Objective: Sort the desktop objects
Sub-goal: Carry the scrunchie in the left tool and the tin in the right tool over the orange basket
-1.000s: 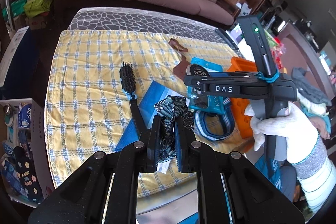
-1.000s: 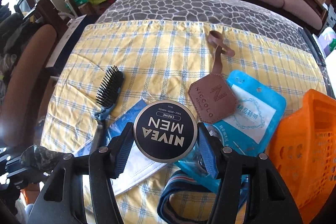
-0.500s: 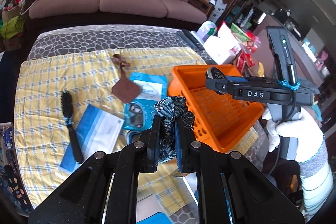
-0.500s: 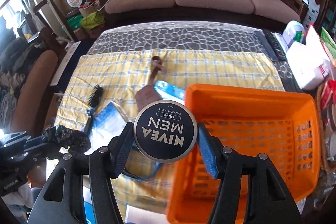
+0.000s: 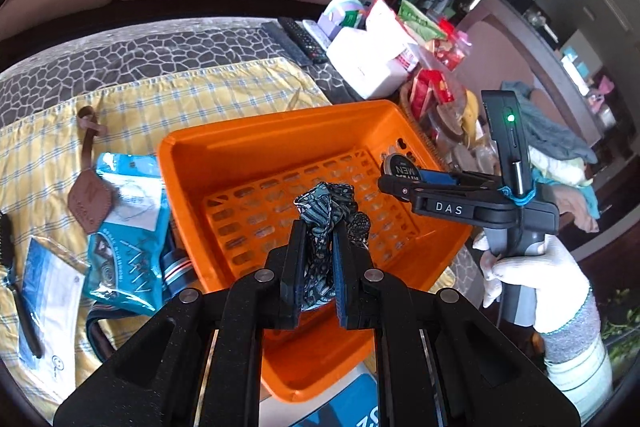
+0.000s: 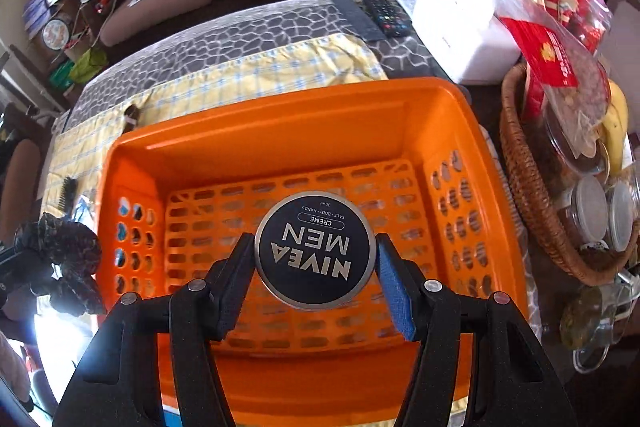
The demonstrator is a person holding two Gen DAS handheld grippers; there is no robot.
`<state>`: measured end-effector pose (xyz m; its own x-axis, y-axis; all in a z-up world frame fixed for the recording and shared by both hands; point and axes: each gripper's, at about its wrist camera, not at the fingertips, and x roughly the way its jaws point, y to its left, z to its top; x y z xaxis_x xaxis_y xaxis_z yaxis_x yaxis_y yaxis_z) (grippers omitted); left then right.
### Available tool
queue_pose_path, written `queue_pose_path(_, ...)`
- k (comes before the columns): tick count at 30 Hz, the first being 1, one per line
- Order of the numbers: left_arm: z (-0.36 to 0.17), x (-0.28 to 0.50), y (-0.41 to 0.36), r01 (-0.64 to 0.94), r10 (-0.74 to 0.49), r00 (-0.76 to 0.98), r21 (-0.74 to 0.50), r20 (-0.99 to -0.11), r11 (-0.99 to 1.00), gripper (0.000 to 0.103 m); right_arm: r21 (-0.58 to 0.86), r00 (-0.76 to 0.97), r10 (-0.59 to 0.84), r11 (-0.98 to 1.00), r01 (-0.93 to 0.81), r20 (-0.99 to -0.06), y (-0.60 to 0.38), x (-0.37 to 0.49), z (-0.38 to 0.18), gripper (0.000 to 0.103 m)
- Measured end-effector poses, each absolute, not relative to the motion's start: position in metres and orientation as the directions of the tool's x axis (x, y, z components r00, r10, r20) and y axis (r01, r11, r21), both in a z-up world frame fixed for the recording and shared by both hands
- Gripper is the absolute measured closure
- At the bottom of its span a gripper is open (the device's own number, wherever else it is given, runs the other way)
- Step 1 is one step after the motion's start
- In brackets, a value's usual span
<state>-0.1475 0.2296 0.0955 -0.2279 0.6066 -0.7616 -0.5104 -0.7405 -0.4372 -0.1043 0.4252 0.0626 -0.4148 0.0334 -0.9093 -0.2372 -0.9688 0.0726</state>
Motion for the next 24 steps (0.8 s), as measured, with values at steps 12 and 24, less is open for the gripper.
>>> queue_pose_path(12,0.038,-0.182,0.298,-0.45,0.54,-0.145,-0.432,-0.829,-0.782,0.091,-0.01,-0.328,0.072,-0.982,-0.188,-0.942,0.46,-0.147,0.024,0.042)
queue_pose_path(24,0.025,-0.19,0.303,-0.44,0.506,-0.121,-0.411,-0.854,-0.798,0.091,-0.081,-0.257,0.118,-0.986,-0.148,-0.959,0.454,-0.167,-0.005,0.042)
